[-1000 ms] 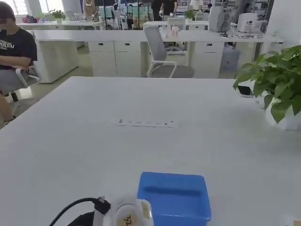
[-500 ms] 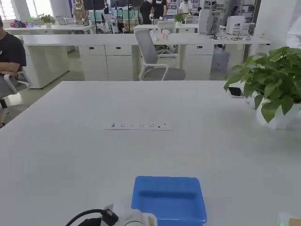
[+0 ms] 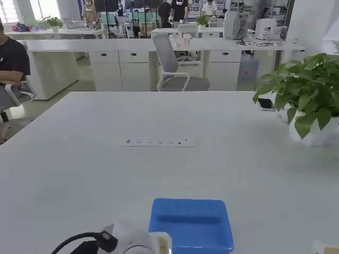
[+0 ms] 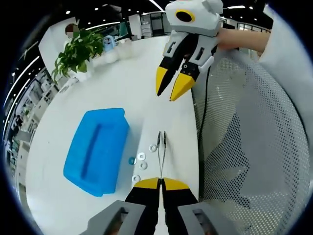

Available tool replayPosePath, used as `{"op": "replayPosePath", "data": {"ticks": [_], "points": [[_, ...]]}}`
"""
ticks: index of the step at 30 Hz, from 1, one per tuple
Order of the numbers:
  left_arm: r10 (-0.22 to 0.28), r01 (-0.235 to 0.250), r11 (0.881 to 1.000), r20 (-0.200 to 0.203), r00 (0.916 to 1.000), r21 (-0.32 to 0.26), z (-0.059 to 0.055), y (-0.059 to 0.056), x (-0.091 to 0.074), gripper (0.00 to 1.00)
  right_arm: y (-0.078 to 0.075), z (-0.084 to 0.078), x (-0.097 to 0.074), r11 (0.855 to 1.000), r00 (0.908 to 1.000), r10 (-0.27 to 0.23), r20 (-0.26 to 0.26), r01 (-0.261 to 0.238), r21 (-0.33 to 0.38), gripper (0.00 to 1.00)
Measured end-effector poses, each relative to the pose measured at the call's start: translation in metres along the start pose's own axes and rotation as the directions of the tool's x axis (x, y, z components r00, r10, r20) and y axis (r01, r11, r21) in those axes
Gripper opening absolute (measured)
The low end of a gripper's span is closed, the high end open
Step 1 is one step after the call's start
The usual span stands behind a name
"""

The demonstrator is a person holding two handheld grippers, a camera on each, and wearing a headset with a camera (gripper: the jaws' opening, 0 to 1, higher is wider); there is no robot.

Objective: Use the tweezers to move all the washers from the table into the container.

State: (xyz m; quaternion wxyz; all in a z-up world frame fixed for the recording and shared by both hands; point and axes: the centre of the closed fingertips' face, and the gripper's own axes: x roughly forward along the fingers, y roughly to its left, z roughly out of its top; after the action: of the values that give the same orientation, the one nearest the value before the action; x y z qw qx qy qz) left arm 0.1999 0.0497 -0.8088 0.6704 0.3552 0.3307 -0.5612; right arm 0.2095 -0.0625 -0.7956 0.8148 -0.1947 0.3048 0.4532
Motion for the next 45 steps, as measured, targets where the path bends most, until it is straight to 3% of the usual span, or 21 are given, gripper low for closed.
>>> {"op": "replayPosePath", "data": {"ticks": [10,15,18,21,28,33,45], "points": [[0.037,-0.037,0.999,-0.001,0.9993,0.029,0.004,0.001,-0.025,0.00,0.006,0.000,0.003,0.999,0.9997,0.024,-0.010,-0.024,-0.030,0.10],[0.032,-0.032,0.999,0.006,0.9995,0.038,0.013,-0.001,-0.031,0.00,0.017,0.005,0.007,0.996,0.9969,0.078,0.010,-0.078,-0.041,0.11],[0.026,-0.026,0.999,0.003,0.9997,0.047,0.017,-0.003,-0.031,0.00,0.031,0.011,0.017,0.989,0.9904,0.137,0.016,-0.136,-0.065,0.11],[0.018,-0.018,0.998,-0.005,0.9998,0.063,0.022,-0.004,-0.031,0.00,0.038,0.014,0.026,0.979,0.9871,0.160,-0.008,-0.159,-0.124,0.12],[0.005,-0.004,0.997,-0.005,1.0000,0.080,0.031,-0.004,-0.030,0.00,0.046,0.026,0.042,0.966,0.9792,0.203,-0.003,-0.201,-0.164,0.14],[-0.006,0.006,0.997,0.003,1.0000,0.083,0.038,-0.004,-0.030,0.00,0.053,0.029,0.055,0.943,0.9683,0.248,-0.031,-0.248,-0.222,0.14],[-0.033,0.031,0.992,0.013,0.9994,0.120,0.051,-0.010,-0.027,0.00,0.051,0.024,0.072,0.926,0.9613,0.272,-0.045,-0.274,-0.259,0.08]]}}
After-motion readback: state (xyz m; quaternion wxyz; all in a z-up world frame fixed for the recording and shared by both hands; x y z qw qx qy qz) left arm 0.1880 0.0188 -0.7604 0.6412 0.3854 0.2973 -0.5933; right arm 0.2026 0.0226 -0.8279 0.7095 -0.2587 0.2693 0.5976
